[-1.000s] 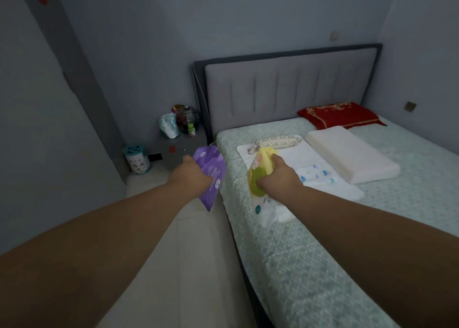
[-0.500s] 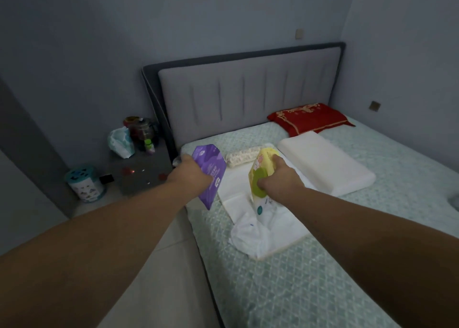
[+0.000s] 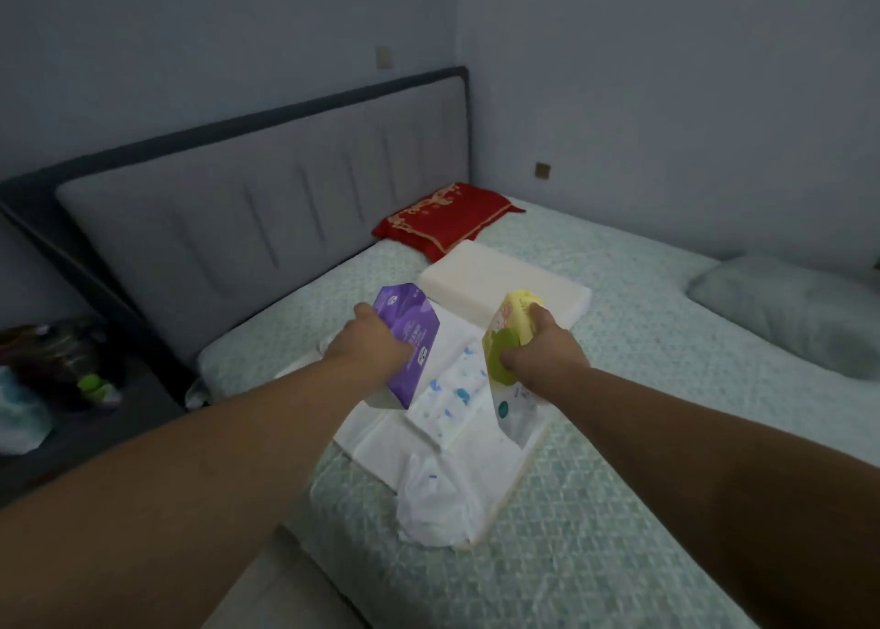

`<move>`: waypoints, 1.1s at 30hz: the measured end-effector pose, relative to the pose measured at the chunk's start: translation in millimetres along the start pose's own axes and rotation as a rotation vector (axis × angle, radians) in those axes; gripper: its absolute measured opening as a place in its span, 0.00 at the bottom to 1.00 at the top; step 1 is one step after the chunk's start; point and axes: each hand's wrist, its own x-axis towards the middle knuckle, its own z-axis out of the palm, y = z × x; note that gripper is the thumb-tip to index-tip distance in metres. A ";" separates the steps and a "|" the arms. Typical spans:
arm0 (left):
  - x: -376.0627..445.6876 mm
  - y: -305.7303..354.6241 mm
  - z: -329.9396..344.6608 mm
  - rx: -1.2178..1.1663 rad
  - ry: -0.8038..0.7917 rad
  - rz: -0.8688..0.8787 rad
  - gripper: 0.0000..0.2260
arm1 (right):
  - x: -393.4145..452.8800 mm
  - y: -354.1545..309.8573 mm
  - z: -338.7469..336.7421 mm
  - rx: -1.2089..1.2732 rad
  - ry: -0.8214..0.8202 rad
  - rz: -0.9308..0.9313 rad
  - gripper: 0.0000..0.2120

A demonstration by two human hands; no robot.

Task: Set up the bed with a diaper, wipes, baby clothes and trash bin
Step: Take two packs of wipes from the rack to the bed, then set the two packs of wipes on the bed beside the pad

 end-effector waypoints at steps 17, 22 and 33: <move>70.4 100.0 144.8 0.139 -0.332 0.287 0.28 | 48.7 127.5 -16.7 0.091 0.169 0.416 0.45; 86.4 112.0 202.6 0.130 -0.391 0.256 0.31 | 83.9 172.4 -11.0 0.153 0.164 0.470 0.45; 154.3 75.4 369.0 -0.255 -0.542 0.011 0.31 | 174.5 264.9 96.0 0.419 0.197 0.610 0.47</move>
